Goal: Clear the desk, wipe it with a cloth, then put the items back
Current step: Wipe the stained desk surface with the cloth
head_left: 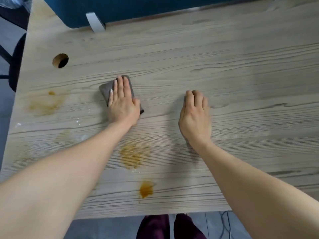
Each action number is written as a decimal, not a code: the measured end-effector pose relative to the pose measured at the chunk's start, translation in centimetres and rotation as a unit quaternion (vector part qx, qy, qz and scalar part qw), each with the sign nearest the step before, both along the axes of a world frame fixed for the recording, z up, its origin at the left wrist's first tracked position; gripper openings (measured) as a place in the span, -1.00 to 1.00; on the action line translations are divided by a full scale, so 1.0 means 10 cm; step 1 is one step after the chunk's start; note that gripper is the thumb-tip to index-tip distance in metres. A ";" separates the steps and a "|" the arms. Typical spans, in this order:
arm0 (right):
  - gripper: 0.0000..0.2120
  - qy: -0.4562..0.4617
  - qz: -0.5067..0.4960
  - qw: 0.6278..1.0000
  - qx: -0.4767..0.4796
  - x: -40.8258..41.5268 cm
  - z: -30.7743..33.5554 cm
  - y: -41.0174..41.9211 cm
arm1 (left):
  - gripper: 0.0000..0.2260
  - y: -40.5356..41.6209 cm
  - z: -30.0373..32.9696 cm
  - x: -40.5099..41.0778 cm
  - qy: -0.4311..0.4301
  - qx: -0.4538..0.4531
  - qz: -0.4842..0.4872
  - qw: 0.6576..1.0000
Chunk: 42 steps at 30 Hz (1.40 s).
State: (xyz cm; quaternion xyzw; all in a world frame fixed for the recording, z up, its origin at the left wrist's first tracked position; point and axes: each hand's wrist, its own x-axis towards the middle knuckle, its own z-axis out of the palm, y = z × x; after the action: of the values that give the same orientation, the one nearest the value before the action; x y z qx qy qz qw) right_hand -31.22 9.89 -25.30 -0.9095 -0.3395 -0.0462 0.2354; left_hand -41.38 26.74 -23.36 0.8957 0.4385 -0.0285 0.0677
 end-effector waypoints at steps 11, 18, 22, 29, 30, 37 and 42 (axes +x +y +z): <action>-0.74 0.040 -0.151 0.981 0.111 0.05 0.14 -0.53 | -0.41 -0.61 0.03 -0.05 0.005 -0.027 -0.364 0.931; -0.76 0.054 -0.162 0.980 0.105 -0.16 -0.05 -0.74 | -0.38 -0.74 0.00 0.01 -0.011 -0.001 -0.068 0.998; -0.74 0.093 -0.186 0.958 0.196 -0.11 0.02 -0.75 | -0.40 -1.48 -0.01 0.39 -0.015 -0.021 -0.252 0.967; -0.70 0.145 -0.152 0.958 0.196 -0.08 0.05 -0.87 | -0.43 -0.83 0.05 -0.11 0.027 -0.034 -0.309 0.950; -0.70 0.144 -0.152 0.959 0.192 -0.09 0.05 -0.86 | -0.42 -0.77 0.07 -0.15 0.036 -0.044 -0.241 0.969; -0.72 0.103 -0.155 0.968 0.168 -0.12 -0.02 -0.84 | -0.40 -1.50 0.03 0.18 -0.006 -0.044 -0.177 0.983; -0.69 0.055 -0.133 0.986 0.080 -0.14 -0.08 -0.79 | -0.41 -1.15 0.03 -0.19 -0.011 -0.037 -0.256 0.966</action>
State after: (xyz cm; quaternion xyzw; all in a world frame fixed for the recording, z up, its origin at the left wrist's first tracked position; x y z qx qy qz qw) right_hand -32.67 1.94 -26.14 -0.9260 -0.1967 -0.0538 0.3177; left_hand -43.23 15.21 -23.10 0.9753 0.1924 -0.0509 0.0956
